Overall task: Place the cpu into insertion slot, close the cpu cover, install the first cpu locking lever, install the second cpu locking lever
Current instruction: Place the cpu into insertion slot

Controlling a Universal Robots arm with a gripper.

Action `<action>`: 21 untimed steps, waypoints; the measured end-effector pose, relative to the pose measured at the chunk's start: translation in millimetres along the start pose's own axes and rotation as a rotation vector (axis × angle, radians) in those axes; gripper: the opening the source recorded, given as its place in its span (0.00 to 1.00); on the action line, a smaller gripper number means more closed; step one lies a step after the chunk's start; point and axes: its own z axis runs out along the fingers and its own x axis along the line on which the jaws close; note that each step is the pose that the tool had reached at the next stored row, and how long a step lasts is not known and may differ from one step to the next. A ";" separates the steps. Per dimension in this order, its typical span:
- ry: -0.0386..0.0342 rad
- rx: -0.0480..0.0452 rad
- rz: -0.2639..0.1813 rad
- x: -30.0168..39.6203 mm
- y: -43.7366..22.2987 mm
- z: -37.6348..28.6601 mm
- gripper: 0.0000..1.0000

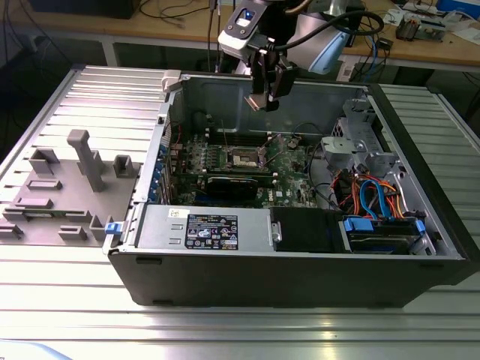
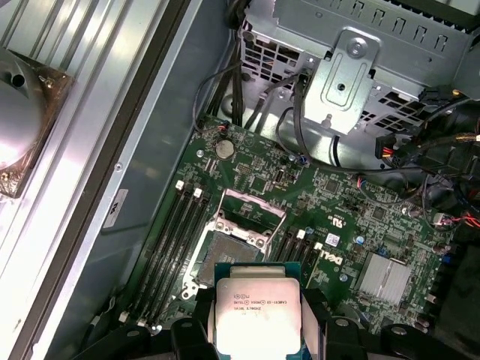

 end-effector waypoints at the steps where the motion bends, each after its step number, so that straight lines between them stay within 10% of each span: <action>1: 0.0000 0.0000 0.000 0.0 0.0 0.0 0.54; 21: -0.0058 0.0003 0.091 0.0 0.0 0.0 0.54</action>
